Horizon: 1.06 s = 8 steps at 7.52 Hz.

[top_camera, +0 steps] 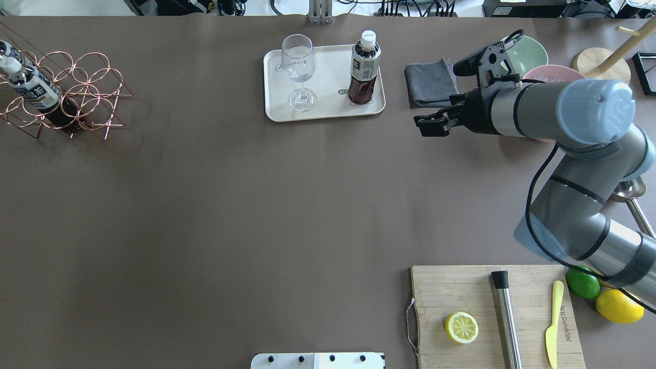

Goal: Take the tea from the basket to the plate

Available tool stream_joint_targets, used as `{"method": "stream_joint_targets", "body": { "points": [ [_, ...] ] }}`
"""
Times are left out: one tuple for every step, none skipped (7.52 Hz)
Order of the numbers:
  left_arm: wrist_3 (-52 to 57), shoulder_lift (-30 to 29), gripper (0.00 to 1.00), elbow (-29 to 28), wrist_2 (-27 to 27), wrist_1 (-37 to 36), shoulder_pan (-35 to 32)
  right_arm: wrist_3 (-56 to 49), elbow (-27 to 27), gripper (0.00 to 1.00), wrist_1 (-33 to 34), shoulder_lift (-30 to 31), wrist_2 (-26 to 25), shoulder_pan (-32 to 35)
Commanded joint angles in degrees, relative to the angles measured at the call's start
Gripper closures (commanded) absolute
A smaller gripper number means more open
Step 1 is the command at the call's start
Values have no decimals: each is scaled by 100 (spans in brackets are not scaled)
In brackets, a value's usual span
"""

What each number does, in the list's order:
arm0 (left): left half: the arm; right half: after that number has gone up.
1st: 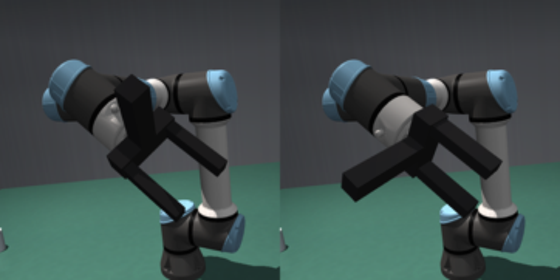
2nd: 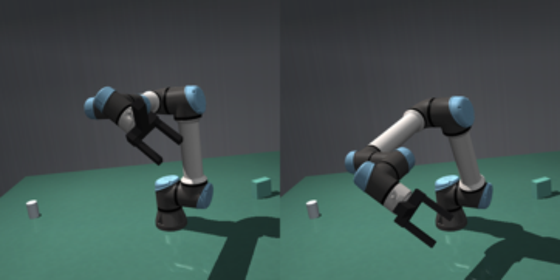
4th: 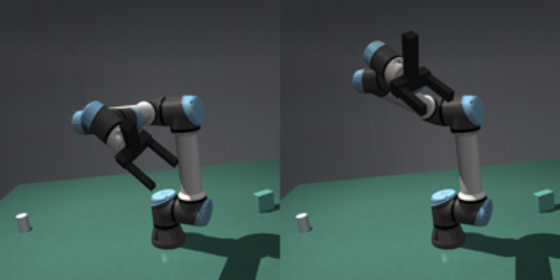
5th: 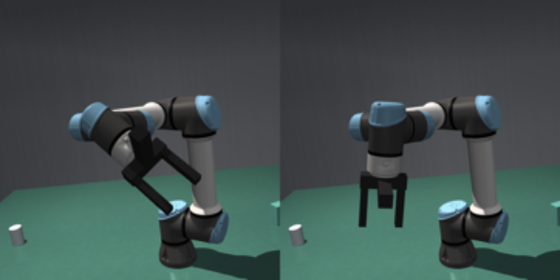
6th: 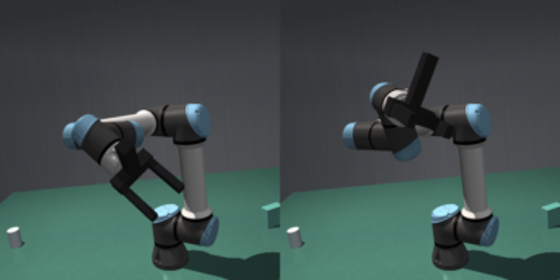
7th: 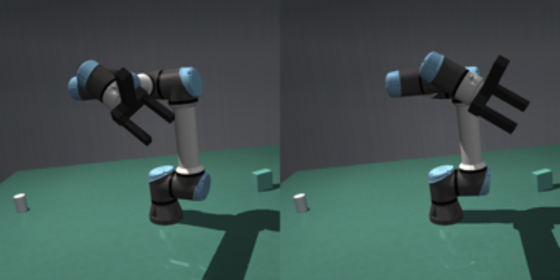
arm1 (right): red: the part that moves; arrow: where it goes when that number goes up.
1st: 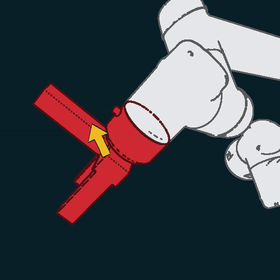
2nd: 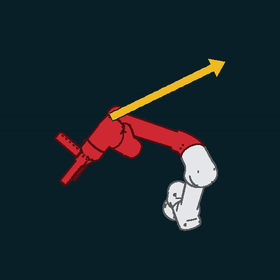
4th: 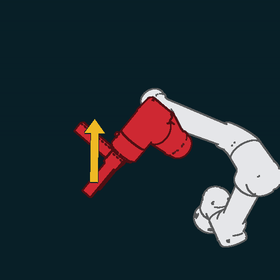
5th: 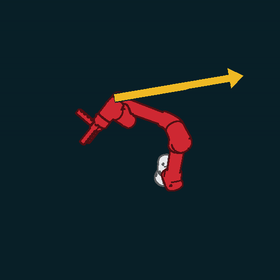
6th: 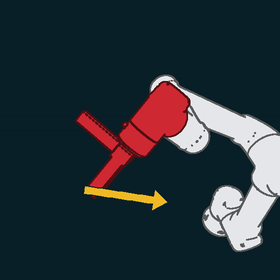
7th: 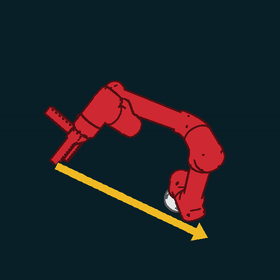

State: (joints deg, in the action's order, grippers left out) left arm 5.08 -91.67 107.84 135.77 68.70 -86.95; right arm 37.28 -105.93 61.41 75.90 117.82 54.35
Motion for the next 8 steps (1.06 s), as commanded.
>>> {"method": "stream_joint_targets", "body": {
  "points": [
    [204, 43, 2, -123, -94, 38, 20, -54, 2, 0, 774, 1018, 1144, 786],
    [369, 9, 2, -297, -364, 316, 46, -63, 11, 0, 1063, 1362, 1434, 1032],
    [406, 78, 2, -351, -384, 537, 55, -254, -15, 0, 1544, 1531, 1628, 1243],
    [415, 79, 2, -499, -384, 600, 55, -752, 2, 0, 2176, 1620, 1630, 1454],
    [406, 87, 2, -736, -341, 774, 55, -1618, 54, 0, 3043, 1595, 1534, 1743],
    [397, 87, 2, -825, -332, 898, 64, -2271, 64, 0, 3879, 1525, 1220, 2016],
    [397, 105, 2, -844, -332, 899, 55, -2808, 238, 0, 4122, 1602, 1008, 2332],
    [397, 96, 2, -835, -332, 908, 64, -3318, 631, 0, 4133, 1638, 1049, 2735]
  ]
}}
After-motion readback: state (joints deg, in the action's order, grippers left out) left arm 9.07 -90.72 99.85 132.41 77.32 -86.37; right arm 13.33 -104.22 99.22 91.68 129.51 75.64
